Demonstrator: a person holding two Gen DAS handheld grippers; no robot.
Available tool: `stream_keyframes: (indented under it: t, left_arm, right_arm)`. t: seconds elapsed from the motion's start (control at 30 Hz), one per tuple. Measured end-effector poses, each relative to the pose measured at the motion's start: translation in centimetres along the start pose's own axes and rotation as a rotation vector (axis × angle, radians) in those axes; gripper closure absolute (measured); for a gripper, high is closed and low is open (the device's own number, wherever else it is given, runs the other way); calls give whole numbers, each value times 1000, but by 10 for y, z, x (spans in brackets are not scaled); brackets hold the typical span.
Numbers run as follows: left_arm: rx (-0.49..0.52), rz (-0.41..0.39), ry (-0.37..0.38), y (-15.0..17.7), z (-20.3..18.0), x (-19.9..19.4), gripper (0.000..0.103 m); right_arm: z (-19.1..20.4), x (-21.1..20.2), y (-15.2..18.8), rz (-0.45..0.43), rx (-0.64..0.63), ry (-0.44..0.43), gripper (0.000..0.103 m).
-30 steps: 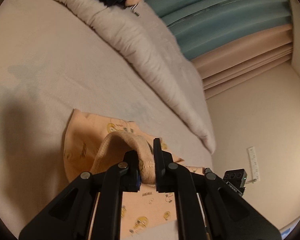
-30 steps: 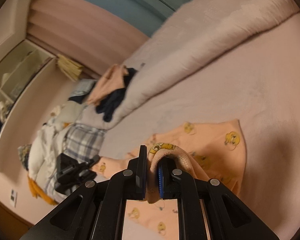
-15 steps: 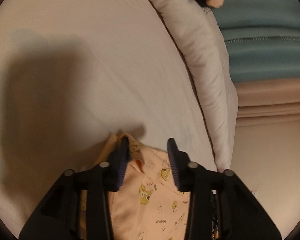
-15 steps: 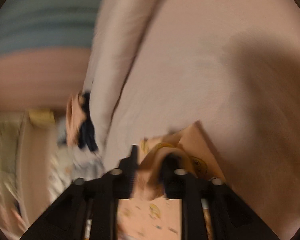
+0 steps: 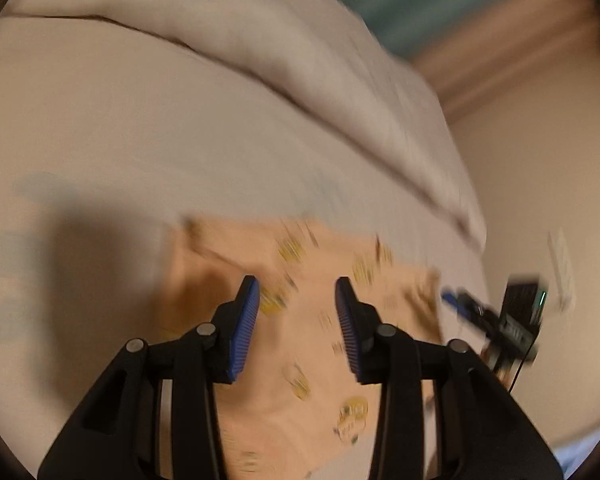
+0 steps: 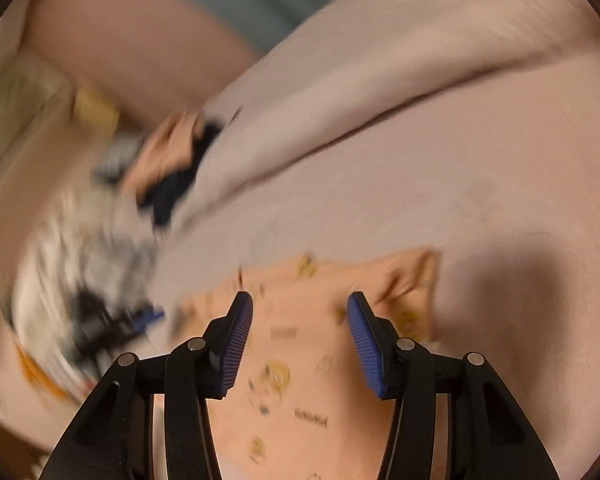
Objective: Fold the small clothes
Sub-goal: 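Lay the folded hem down and open both grippers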
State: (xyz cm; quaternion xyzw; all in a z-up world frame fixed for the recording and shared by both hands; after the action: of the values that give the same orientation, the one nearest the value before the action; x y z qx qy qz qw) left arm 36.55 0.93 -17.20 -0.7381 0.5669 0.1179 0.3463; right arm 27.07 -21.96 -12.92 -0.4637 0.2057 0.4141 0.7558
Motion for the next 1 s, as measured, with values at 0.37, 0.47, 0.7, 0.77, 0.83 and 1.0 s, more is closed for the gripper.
stream_keyframes:
  t: [0.37,0.47,0.7,0.77,0.83,1.0]
  left_arm:
    - [-10,69,-53,-31,-5,107,66]
    - [-113,-81,-4,-59,5,93,64]
    - [-73,-112,3,-54,5,33,64]
    - [-18,-73,20,-34,-2,17,64]
    - [37,-33,27,-10,-9,10,64]
    - [150,63,-30,60,-3,5,65]
  right_arm:
    - [27,82,-5,112,-124,120,80]
    - [12,78,-34,-11,-51,171,80]
    - [-5,36,-26,-64,-26,171,79]
    - [-6,24,-9,-51,-103,230,80]
    - [-13,14,7,-40,-154,270,79]
    - [-14,-3,55,12,-294,360,79]
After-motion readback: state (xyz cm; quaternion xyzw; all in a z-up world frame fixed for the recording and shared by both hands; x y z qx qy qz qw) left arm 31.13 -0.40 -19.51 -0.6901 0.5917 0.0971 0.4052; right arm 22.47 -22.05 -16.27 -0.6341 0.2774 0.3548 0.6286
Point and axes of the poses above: each gripper's, at about its wrist camera, not at the fingertips, and x roughly the way its jaws point, z to its left, y to its underside, the point moved 8 cm from there along x, roughly the way its jaws point, and after that the axes turned 11 degrees about y, right-handed, at the moved point
